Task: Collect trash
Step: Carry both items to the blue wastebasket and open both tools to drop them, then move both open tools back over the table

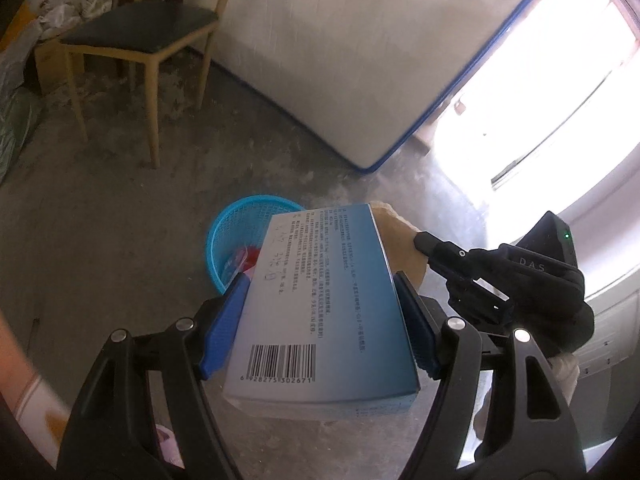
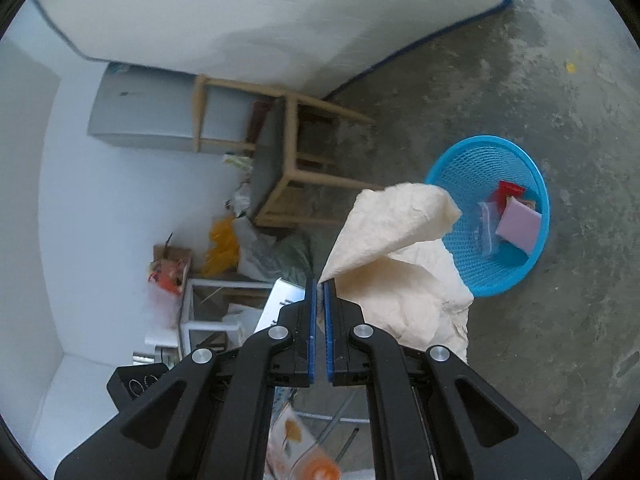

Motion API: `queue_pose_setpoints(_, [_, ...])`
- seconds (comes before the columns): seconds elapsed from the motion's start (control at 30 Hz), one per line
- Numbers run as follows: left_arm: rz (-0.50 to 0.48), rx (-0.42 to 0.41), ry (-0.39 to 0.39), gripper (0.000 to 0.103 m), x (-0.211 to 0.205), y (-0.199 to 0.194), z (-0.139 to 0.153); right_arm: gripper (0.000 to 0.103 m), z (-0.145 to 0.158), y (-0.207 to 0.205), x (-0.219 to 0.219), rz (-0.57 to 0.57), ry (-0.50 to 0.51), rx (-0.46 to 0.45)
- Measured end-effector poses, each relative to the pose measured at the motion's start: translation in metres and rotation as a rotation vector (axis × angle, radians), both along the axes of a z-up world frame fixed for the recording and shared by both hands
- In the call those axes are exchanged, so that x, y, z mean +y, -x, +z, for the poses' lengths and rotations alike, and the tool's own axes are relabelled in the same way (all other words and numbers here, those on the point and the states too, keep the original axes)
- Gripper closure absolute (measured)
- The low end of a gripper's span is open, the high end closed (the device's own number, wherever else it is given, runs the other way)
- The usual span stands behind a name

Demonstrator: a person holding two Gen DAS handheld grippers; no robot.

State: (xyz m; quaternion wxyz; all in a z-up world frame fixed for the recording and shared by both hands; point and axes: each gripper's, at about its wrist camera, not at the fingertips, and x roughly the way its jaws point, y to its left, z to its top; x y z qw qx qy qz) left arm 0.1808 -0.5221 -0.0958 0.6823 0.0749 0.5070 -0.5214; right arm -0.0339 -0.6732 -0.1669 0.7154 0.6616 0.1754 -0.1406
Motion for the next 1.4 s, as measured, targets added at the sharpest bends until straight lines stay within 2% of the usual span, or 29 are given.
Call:
queue_pose_setpoints(0.1, [-0.001,0.031,-0.009,0.032,-0.033,-0.011,-0.024,0.098,-0.03,-0.024,-0.026,-0.005,-0.032,0.007])
queue_pose_setpoints(0.13, [0.014,0.045,-0.009,0.024,-0.045,-0.016,-0.032,0.094,-0.038,-0.028,-0.032,-0.015,-0.042,0.026])
queue_pose_setpoints(0.17, [0.028,0.05,-0.01,0.022,-0.052,-0.02,-0.039,0.092,-0.047,-0.031,-0.038,-0.021,-0.046,0.044])
queue_pose_setpoints(0.2, [0.037,0.048,-0.015,0.022,-0.058,-0.023,-0.044,0.077,-0.055,-0.037,-0.044,-0.012,-0.04,0.066])
queue_pose_setpoints(0.23, [0.04,0.045,-0.023,0.022,-0.059,-0.025,-0.047,0.068,-0.064,-0.043,-0.049,0.002,-0.027,0.103])
queue_pose_setpoints(0.3, [0.052,0.049,-0.04,0.022,-0.06,-0.028,-0.051,0.067,-0.081,-0.045,-0.056,-0.006,-0.013,0.204])
queue_pose_setpoints(0.43, [0.07,0.054,0.018,0.022,-0.038,-0.028,-0.034,0.066,-0.095,-0.043,-0.06,0.0,-0.011,0.24])
queue_pose_setpoints(0.6, [0.068,0.047,0.109,0.022,-0.008,-0.02,0.002,0.066,-0.094,-0.031,-0.056,-0.012,0.016,0.255])
queue_pose_setpoints(0.63, [0.063,0.039,0.146,0.022,0.004,-0.017,0.015,0.066,-0.09,-0.027,-0.055,-0.012,0.026,0.252])
queue_pose_setpoints(0.8, [0.038,-0.042,0.22,0.022,0.056,0.006,0.062,0.066,-0.06,-0.01,-0.038,0.007,0.1,0.242])
queue_pose_setpoints(0.9, [0.089,-0.076,0.254,0.022,0.108,0.02,0.092,0.066,-0.031,0.004,-0.018,0.041,0.17,0.208])
queue_pose_setpoints(1.0, [0.12,-0.102,0.279,0.022,0.151,0.035,0.107,0.066,-0.004,0.018,0.008,0.101,0.214,0.15])
queue_pose_setpoints(1.13, [0.144,-0.212,0.281,0.022,0.217,0.06,0.116,0.061,0.041,0.032,0.055,0.225,0.3,0.087])
queue_pose_setpoints(1.3, [0.258,-0.353,0.256,0.022,0.296,0.075,0.121,0.055,0.09,0.026,0.102,0.367,0.392,0.035])
queue_pose_setpoints(1.4, [0.357,-0.452,0.212,0.022,0.347,0.08,0.116,0.051,0.112,0.011,0.125,0.437,0.424,0.004])
